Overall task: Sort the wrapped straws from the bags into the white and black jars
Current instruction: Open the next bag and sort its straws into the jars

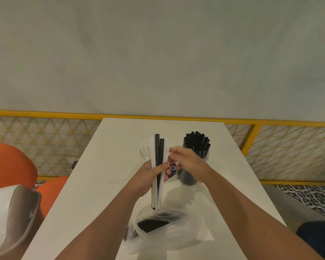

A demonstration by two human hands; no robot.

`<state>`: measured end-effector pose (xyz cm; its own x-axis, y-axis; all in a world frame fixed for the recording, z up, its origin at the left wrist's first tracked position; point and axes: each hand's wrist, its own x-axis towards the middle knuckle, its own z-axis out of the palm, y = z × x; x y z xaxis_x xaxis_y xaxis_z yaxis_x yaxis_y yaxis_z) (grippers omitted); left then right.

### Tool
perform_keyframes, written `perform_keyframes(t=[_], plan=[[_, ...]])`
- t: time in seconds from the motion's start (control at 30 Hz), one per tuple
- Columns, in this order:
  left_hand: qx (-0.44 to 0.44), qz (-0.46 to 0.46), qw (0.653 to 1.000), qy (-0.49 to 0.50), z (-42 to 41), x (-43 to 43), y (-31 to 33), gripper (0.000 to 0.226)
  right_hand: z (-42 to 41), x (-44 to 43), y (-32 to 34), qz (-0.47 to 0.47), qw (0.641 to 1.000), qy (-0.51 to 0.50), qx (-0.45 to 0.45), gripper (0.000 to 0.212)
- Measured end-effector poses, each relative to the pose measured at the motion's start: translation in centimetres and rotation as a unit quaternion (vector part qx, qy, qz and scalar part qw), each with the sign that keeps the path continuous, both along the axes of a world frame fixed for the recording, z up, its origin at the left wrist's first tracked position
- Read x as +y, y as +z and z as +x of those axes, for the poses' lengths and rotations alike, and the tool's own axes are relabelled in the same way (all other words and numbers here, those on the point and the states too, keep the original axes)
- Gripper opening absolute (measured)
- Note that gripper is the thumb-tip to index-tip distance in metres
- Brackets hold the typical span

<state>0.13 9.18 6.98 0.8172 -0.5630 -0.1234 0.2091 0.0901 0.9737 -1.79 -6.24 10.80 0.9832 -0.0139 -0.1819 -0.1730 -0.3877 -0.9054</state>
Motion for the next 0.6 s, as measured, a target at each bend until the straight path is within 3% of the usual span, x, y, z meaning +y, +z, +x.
perform_keyframes(t=[0.4,0.6], plan=[[0.001,-0.029,0.999,0.036,-0.1,-0.2,2.1,0.024,0.4,3.3,2.2,0.131,0.99,-0.044,-0.014,0.029],[0.02,-0.045,0.994,0.096,0.1,0.1,2.0,0.031,1.1,4.0,2.0,0.117,0.984,-0.127,-0.055,0.028]])
